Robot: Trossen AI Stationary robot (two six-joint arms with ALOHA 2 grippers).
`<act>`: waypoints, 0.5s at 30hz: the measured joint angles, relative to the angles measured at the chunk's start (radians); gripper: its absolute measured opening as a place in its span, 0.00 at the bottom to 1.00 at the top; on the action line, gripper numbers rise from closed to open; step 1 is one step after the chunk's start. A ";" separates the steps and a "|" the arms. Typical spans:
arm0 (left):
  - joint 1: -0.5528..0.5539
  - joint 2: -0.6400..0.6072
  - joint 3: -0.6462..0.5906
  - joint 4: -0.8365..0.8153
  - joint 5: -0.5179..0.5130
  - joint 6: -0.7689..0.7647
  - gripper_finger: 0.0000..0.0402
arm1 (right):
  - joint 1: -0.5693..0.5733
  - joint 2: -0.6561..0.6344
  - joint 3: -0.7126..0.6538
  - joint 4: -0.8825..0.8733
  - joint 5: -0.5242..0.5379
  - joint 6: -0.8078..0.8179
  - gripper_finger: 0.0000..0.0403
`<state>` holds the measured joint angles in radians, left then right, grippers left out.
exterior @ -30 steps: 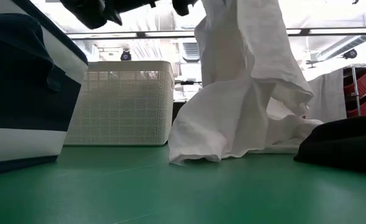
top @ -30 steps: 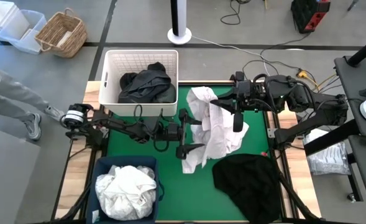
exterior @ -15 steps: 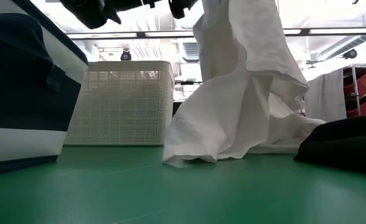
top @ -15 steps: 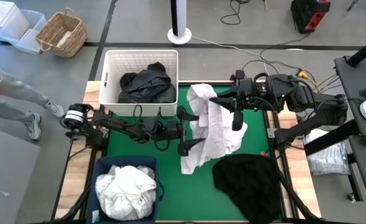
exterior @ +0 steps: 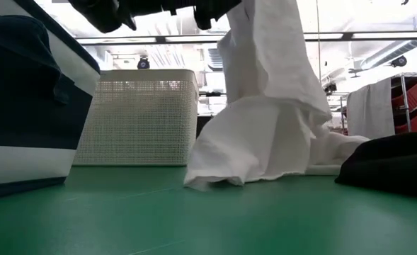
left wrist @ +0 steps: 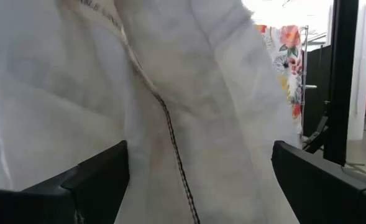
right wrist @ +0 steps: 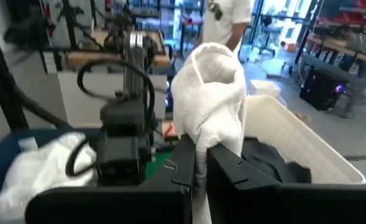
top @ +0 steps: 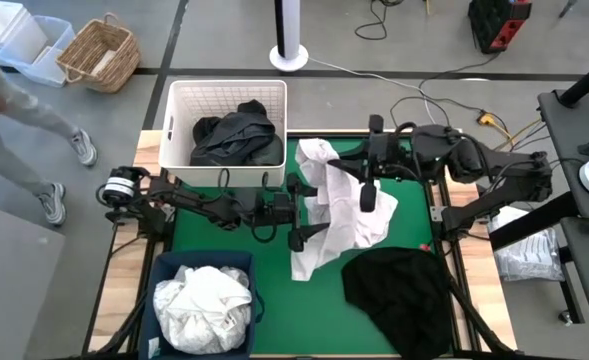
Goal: Sort clothes
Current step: Put the white shirt into the blue bin
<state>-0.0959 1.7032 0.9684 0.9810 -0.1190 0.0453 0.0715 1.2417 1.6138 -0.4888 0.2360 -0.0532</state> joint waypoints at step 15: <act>-0.002 -0.104 0.000 -0.334 -0.224 -0.026 0.90 | 0.000 -0.022 0.000 -0.150 0.029 0.001 0.03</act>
<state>-0.0982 1.5993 0.9684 0.6472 -0.3430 0.0196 0.0715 1.2201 1.6138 -0.6389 0.2649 -0.0527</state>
